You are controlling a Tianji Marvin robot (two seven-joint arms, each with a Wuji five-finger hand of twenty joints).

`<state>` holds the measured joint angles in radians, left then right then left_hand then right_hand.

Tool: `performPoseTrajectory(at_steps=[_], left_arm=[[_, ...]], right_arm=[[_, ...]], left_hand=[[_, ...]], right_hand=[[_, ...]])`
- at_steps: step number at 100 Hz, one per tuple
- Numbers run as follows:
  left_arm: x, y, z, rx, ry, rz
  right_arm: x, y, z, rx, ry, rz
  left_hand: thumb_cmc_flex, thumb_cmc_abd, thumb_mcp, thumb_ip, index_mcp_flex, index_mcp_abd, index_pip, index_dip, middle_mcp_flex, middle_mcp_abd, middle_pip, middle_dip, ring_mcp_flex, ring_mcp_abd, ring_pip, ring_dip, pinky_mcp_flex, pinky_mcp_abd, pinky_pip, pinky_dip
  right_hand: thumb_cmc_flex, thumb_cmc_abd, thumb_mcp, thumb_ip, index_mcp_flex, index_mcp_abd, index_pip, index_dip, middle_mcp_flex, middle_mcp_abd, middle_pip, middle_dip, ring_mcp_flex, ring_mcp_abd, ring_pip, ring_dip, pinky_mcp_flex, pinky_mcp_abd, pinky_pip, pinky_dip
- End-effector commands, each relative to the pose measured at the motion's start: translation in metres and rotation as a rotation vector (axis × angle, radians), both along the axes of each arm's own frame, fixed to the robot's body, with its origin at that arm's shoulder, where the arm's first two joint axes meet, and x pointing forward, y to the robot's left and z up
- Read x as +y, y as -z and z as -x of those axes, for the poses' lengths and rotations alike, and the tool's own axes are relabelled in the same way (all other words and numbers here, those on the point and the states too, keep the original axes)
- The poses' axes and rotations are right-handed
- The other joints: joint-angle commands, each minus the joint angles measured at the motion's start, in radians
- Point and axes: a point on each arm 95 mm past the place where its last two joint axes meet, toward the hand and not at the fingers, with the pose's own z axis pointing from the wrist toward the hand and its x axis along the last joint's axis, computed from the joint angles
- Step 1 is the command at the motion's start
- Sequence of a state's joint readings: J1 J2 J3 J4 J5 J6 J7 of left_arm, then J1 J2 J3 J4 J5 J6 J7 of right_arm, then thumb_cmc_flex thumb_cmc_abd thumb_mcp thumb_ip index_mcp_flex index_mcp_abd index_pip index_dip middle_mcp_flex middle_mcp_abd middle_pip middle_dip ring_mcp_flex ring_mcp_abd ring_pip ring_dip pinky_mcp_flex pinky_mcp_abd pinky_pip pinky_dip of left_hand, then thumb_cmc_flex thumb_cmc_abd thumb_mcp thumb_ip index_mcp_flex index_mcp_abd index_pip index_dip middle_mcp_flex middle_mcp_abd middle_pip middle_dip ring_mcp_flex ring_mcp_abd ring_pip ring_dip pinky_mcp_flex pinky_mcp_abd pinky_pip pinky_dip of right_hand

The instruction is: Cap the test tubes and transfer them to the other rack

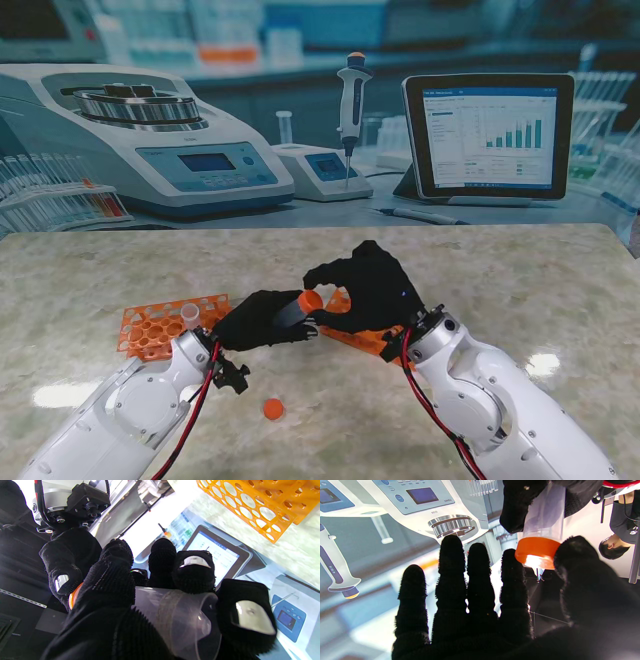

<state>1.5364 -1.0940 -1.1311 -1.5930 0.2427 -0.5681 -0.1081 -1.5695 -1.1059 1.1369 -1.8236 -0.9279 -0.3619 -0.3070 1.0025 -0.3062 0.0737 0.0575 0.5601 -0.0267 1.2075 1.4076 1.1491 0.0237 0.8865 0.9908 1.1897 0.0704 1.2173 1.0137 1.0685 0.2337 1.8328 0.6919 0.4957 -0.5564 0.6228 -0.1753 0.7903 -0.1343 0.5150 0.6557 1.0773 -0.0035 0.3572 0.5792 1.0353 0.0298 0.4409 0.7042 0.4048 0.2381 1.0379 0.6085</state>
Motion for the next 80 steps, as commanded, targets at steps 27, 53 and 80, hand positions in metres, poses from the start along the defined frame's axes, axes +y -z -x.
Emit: performPoseTrajectory(at_steps=[27, 53, 80], left_arm=[[-0.0019, -0.0010, 0.0018, -0.002, 0.007, -0.001], [-0.0023, -0.0010, 0.0019, -0.004, 0.009, 0.001], [-0.0024, -0.0012, 0.0026, -0.009, 0.010, 0.006]], right_arm=[[0.0031, 0.0040, 0.0009, 0.005, -0.002, -0.012], [0.0054, 0.0044, 0.0018, -0.008, -0.011, -0.026], [0.0075, 0.0071, 0.0004, -0.007, -0.007, -0.029]], left_hand=[[0.028, 0.055, 0.004, -0.004, -0.003, -0.049, 0.023, 0.032, 0.011, -0.042, 0.022, 0.016, 0.065, -0.039, 0.031, 0.013, 0.019, -0.139, 0.185, -0.002], [0.029, 0.055, 0.004, -0.004, -0.002, -0.048, 0.023, 0.032, 0.010, -0.042, 0.022, 0.016, 0.065, -0.039, 0.031, 0.013, 0.019, -0.139, 0.185, -0.003], [0.028, 0.055, 0.004, -0.004, -0.003, -0.048, 0.023, 0.032, 0.010, -0.042, 0.021, 0.016, 0.065, -0.039, 0.031, 0.013, 0.019, -0.139, 0.185, -0.003]], right_hand=[[0.113, -0.030, -0.003, -0.044, 0.002, -0.070, 0.154, -0.049, 0.052, -0.034, 0.030, 0.031, 0.057, -0.026, 0.044, 0.017, 0.016, -0.002, 0.032, 0.021], [0.171, -0.049, -0.019, -0.055, 0.001, -0.136, 0.322, -0.115, 0.113, -0.051, 0.066, 0.057, 0.111, -0.035, 0.087, 0.035, 0.050, -0.011, 0.055, 0.022], [0.200, -0.051, -0.004, -0.058, 0.047, -0.184, 0.362, -0.106, 0.161, -0.067, 0.103, 0.104, 0.153, -0.045, 0.116, 0.043, 0.075, -0.020, 0.069, 0.023]])
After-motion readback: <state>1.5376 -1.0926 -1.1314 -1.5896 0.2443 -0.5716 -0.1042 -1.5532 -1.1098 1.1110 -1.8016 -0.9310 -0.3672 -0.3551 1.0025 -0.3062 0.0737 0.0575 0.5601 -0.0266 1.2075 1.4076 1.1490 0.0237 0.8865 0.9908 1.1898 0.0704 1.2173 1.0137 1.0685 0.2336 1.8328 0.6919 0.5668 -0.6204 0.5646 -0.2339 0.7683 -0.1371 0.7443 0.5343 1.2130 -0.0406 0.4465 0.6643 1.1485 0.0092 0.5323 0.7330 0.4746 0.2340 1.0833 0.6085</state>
